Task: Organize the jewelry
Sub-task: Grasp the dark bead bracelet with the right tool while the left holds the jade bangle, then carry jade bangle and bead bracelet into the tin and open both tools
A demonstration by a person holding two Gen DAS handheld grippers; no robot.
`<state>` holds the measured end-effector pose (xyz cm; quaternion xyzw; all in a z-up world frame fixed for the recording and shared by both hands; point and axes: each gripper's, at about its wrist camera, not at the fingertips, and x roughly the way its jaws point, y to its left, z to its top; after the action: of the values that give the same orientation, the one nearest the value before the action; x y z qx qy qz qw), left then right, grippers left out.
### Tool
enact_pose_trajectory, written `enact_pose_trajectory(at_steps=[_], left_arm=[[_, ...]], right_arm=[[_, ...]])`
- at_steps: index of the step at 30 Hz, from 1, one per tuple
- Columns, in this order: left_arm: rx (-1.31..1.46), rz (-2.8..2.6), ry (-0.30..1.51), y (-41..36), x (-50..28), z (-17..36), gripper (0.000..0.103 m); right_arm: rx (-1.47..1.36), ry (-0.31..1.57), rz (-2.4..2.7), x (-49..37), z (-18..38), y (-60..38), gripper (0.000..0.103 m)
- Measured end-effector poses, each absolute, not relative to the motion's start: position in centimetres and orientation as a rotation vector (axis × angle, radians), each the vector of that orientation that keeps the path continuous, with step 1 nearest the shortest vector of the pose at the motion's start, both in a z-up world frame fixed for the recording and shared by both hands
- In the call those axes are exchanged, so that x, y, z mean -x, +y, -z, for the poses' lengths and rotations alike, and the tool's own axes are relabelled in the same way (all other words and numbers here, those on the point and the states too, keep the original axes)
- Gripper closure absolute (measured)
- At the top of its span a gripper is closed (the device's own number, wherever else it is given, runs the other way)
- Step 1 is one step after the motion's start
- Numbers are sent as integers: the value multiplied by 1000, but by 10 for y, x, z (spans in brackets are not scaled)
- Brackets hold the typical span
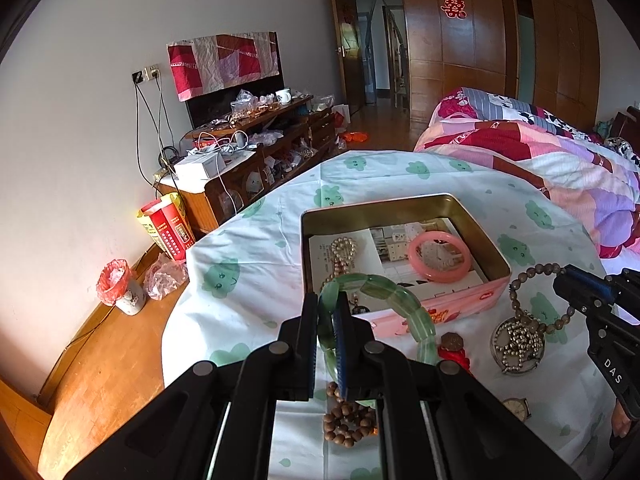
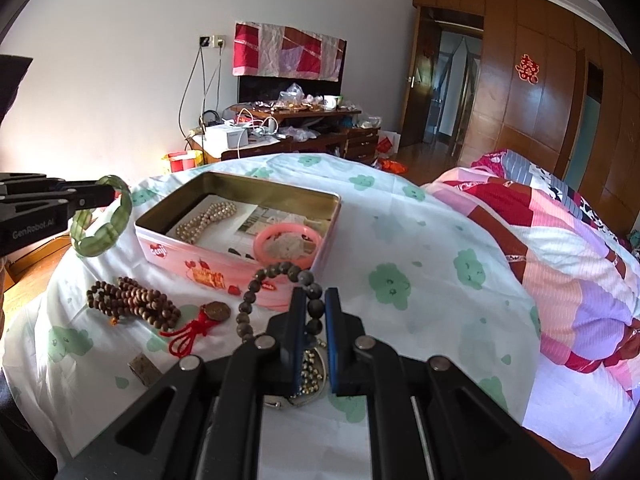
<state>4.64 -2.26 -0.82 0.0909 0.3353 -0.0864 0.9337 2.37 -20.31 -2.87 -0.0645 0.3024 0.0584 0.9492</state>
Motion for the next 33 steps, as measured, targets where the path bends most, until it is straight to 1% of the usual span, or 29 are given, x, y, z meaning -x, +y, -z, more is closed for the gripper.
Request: enact_pose_trajectory(at_steps=[33], left_arm=[[-231,177,706,-34,-107,-4,96]], right_arm=[[209,595,-160,-73,-1,-182,92]])
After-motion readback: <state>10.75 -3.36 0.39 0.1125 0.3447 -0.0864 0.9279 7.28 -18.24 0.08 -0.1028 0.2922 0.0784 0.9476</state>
